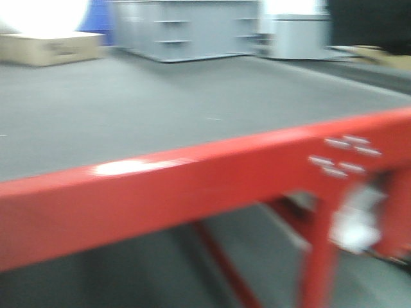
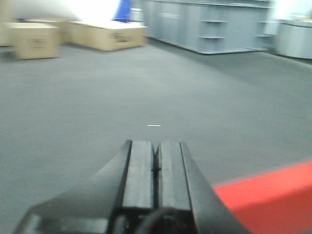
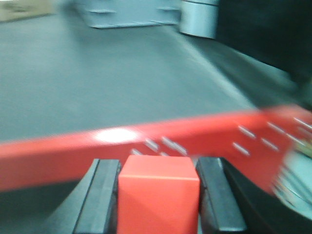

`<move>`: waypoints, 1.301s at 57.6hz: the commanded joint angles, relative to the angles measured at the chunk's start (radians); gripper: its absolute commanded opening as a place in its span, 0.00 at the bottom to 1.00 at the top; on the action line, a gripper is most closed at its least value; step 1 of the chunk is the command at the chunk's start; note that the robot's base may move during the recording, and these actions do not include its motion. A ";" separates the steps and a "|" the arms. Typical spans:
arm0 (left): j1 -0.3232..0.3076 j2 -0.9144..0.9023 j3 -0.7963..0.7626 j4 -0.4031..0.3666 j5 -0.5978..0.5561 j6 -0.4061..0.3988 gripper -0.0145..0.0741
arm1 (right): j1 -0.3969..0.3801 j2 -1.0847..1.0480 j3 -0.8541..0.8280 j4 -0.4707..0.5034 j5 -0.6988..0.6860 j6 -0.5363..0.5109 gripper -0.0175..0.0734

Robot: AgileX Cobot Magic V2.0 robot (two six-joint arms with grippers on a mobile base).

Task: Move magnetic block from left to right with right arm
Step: 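Drive the base to the second table with cardboard boxes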

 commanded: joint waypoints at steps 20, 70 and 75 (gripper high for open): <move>0.002 -0.009 0.008 -0.005 -0.083 -0.006 0.02 | 0.001 0.012 -0.027 -0.008 -0.086 -0.007 0.41; 0.002 -0.009 0.008 -0.005 -0.083 -0.006 0.02 | 0.001 0.012 -0.027 -0.008 -0.086 -0.007 0.41; 0.002 -0.009 0.008 -0.005 -0.083 -0.006 0.02 | 0.001 0.012 -0.027 -0.008 -0.086 -0.007 0.41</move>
